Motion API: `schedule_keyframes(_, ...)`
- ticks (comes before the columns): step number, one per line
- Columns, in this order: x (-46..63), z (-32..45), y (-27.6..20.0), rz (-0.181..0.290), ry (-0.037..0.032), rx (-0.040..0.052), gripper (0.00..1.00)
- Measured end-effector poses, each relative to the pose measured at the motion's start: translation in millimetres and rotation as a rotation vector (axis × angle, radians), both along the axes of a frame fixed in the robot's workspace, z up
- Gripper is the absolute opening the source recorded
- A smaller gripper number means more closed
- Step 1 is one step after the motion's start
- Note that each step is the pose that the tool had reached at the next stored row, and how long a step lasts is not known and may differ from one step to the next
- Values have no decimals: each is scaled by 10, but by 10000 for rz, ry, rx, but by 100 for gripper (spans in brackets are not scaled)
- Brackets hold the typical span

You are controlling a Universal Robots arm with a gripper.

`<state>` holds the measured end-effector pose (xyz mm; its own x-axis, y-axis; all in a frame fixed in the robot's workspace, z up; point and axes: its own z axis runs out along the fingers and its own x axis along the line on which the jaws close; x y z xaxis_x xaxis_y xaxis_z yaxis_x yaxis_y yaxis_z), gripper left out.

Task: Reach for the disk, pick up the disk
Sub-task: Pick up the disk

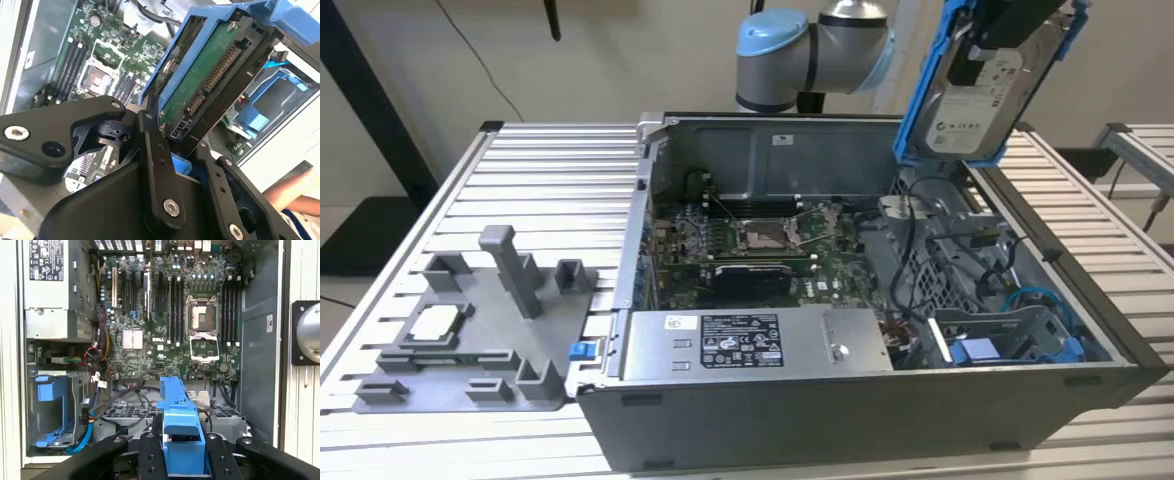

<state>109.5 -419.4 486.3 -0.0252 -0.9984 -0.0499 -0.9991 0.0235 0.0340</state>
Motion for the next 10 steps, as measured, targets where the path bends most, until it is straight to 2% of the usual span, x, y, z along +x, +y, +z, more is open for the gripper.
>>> schedule_keyframes(10,15,1,-356,0,2,-1,0)
